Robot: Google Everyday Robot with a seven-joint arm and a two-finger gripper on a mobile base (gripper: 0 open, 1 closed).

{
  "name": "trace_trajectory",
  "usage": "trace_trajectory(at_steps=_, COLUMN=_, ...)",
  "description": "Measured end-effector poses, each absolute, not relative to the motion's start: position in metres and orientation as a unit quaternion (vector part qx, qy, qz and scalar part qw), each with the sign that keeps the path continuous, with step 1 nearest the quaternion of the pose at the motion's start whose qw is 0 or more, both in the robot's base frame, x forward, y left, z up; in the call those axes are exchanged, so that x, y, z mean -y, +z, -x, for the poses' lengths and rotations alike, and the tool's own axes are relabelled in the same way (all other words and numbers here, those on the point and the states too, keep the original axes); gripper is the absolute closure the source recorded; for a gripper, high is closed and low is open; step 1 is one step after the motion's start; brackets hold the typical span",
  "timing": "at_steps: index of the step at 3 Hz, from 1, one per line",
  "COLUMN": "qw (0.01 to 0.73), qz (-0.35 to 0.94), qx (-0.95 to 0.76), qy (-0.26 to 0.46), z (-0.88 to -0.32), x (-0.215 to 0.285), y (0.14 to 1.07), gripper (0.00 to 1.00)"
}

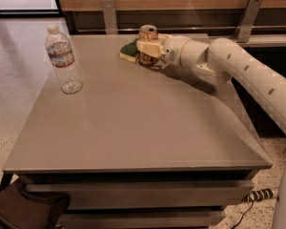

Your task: Move orange can near sponge

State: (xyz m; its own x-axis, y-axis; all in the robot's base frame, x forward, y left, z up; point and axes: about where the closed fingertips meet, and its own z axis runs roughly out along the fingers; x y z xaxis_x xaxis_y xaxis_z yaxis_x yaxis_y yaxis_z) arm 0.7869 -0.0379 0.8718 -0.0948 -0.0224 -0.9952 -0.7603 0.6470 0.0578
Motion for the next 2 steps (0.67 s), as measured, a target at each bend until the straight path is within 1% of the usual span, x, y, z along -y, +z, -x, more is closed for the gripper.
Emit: trace_trajectory(at_steps=2, qw=0.607, qz=0.29, qx=-0.675, qy=0.304, z=-0.7869, x=0.0376, y=0.8725, gripper=0.24)
